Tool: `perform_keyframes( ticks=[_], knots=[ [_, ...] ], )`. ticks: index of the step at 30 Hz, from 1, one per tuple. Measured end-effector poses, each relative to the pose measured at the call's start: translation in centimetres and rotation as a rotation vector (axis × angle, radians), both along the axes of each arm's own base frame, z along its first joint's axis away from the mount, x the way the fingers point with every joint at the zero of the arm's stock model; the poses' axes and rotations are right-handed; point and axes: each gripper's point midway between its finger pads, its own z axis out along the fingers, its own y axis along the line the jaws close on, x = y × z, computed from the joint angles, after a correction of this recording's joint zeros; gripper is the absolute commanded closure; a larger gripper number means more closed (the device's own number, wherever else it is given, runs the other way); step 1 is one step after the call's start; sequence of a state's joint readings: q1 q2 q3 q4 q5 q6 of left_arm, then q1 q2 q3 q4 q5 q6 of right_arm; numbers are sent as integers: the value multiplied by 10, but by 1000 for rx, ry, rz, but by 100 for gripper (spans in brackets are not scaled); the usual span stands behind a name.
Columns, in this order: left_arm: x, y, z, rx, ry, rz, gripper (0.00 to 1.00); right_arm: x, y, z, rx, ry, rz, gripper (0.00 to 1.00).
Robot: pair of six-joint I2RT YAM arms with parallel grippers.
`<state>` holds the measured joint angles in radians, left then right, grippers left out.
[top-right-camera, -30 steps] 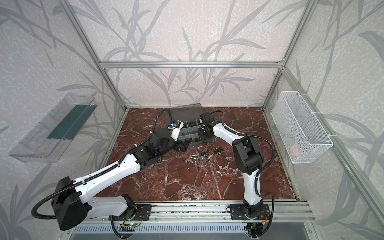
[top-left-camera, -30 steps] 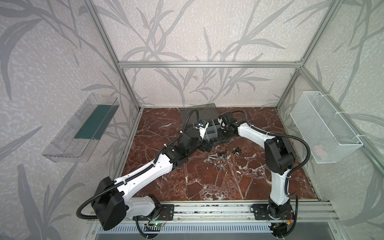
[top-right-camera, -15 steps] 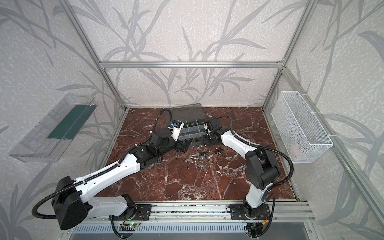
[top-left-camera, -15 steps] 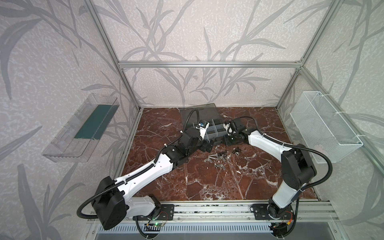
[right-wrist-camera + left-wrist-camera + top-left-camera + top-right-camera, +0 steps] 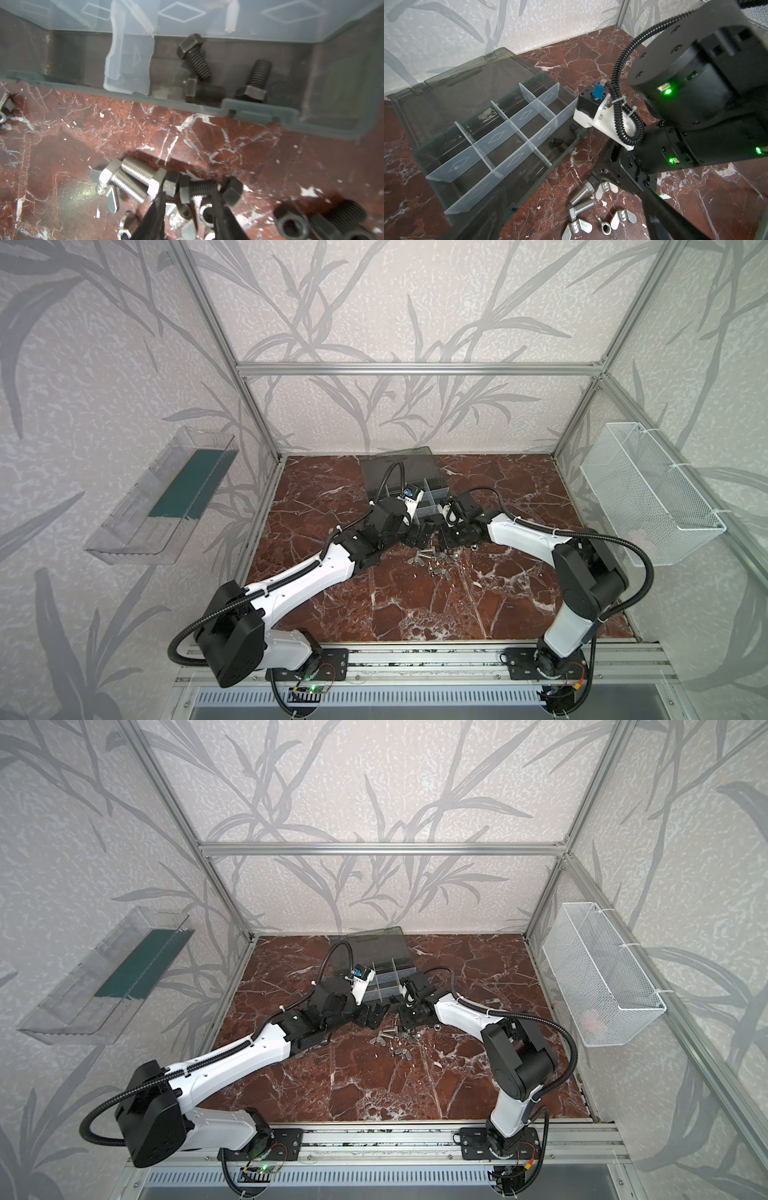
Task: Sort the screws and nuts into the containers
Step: 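Lower the right gripper to the pile and grasp a black bolt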
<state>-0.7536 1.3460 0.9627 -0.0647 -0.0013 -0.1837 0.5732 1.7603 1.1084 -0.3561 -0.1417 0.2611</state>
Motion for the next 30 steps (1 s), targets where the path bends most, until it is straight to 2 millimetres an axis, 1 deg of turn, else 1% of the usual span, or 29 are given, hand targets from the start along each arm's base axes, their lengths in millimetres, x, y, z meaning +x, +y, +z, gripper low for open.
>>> perform_keyframes(
  ticks=[4,7,19,30],
  knots=[
    [-1,1,-2,5,6,0,1,-2,5,-10,-10,12,11,61],
    [-1,1,-2,7,8,0,1,-3,3,-18,-27,24,9,61],
    [-1,1,-2,8,8,-1,1,3,-2,-20,-47,8,-5,61],
    [-2,0,-2,8,8,-3,1,12,-14,-23,-43,-3,-35,61]
  ],
)
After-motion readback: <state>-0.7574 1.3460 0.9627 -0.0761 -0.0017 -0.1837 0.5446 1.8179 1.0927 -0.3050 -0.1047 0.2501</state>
